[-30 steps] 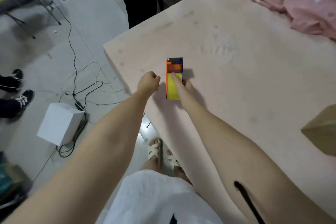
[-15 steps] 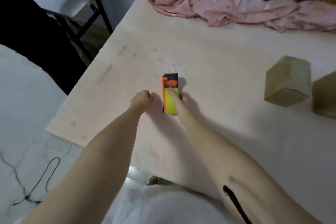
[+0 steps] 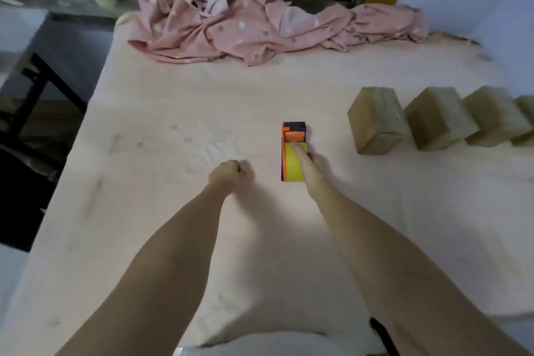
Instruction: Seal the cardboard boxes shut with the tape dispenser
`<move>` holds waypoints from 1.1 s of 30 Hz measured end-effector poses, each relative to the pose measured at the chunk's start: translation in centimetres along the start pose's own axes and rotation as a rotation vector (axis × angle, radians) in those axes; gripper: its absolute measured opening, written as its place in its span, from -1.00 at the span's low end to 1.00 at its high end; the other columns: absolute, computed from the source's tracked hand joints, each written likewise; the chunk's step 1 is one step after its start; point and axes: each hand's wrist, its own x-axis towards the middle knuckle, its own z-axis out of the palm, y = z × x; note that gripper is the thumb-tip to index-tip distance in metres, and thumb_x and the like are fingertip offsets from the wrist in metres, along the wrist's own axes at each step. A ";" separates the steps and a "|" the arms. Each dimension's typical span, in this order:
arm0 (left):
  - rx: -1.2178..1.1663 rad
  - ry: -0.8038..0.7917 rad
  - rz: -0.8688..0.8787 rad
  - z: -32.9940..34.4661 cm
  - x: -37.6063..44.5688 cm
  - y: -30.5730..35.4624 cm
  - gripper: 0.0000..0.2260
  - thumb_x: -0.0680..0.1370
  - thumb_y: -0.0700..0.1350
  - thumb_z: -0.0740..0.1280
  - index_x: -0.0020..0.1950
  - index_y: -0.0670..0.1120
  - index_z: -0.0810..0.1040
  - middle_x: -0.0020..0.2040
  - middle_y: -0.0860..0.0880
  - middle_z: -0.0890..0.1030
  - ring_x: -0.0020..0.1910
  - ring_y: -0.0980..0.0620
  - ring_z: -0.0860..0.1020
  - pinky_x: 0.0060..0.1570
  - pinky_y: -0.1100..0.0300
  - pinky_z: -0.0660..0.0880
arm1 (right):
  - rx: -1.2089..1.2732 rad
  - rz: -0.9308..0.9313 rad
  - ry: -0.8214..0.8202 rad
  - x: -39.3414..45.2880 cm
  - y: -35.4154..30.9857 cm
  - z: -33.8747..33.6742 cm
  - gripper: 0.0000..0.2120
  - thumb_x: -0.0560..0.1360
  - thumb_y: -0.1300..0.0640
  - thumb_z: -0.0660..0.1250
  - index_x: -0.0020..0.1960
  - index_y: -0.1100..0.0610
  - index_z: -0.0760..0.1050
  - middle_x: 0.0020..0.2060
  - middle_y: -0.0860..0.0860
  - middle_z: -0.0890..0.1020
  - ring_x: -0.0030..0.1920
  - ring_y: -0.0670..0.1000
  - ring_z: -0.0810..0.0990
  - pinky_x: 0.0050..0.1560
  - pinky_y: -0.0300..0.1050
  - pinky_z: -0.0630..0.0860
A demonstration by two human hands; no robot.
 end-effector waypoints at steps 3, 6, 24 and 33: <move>-0.014 0.023 0.018 -0.2 1.5 1.2 -0.74 0.60 -0.04 0.14 0.06 -0.16 0.54 0.08 -0.16 0.60 0.08 -0.16 0.55 -0.05 0.14 0.39 | 0.006 -0.013 0.036 2.1 -1.3 -0.8 -0.59 0.44 -0.10 0.39 0.13 0.16 0.55 0.03 0.12 0.63 0.05 0.09 0.59 0.09 -0.10 0.46; -0.001 0.029 0.021 -0.5 3.3 2.2 -0.74 0.59 -0.05 0.14 0.04 -0.16 0.54 0.08 -0.15 0.61 0.08 -0.15 0.55 -0.04 0.15 0.39 | 0.026 -0.010 0.051 4.3 -2.3 -1.9 -0.67 0.43 -0.12 0.40 0.07 0.09 0.52 -0.03 0.08 0.61 -0.02 0.05 0.59 0.04 -0.13 0.47; -0.062 0.175 0.152 -0.6 9.8 6.8 -0.68 0.44 0.17 0.09 -0.23 -0.05 0.43 -0.33 0.01 0.48 -0.24 -0.14 0.49 -0.28 0.18 0.26 | -0.566 -0.136 0.073 11.6 -5.5 -5.7 -0.56 0.39 -0.38 0.21 -0.08 -0.01 0.50 -0.34 -0.06 0.52 -0.29 -0.11 0.51 -0.32 -0.39 0.38; 0.081 0.110 0.153 -2.5 7.7 8.2 -0.85 0.53 -0.07 0.20 -0.09 -0.10 0.51 -0.07 -0.12 0.62 -0.09 -0.14 0.55 -0.20 0.19 0.35 | -0.836 -0.184 0.104 11.2 -8.2 -5.8 -0.44 0.48 -0.36 0.03 0.12 0.03 0.53 -0.20 0.05 0.59 -0.23 -0.01 0.56 -0.20 -0.15 0.35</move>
